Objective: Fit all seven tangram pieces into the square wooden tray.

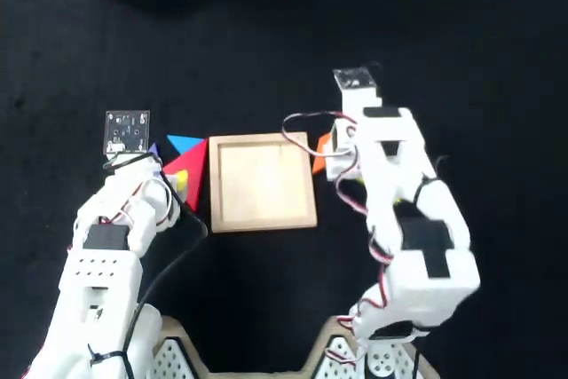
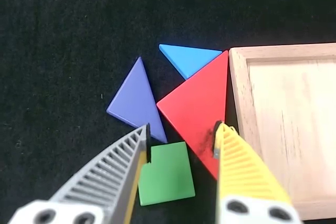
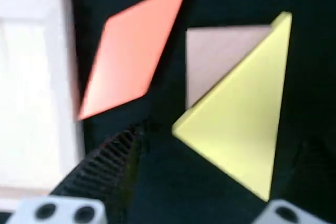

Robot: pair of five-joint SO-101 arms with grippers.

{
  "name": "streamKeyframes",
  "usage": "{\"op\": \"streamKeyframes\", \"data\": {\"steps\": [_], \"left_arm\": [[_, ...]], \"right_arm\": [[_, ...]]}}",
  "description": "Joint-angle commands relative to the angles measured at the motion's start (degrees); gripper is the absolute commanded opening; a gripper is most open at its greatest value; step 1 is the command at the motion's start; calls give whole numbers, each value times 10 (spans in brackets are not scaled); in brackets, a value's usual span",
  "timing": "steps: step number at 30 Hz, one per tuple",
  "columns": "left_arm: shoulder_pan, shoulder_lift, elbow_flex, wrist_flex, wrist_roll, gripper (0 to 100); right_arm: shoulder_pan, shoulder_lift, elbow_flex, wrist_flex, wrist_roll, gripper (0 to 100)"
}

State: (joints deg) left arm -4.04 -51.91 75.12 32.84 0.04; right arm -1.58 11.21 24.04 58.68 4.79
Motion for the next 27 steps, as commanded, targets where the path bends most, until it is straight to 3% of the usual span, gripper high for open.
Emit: {"op": "streamKeyframes", "data": {"steps": [1, 24, 27], "left_arm": [[-1, 0, -7, -9, 4, 209], [0, 1, -6, -9, 4, 209], [0, 1, -6, -9, 4, 209]], "right_arm": [[36, 48, -71, 3, 25, 411], [40, 85, -113, 60, 32, 363], [41, 85, -115, 58, 32, 302]]}}
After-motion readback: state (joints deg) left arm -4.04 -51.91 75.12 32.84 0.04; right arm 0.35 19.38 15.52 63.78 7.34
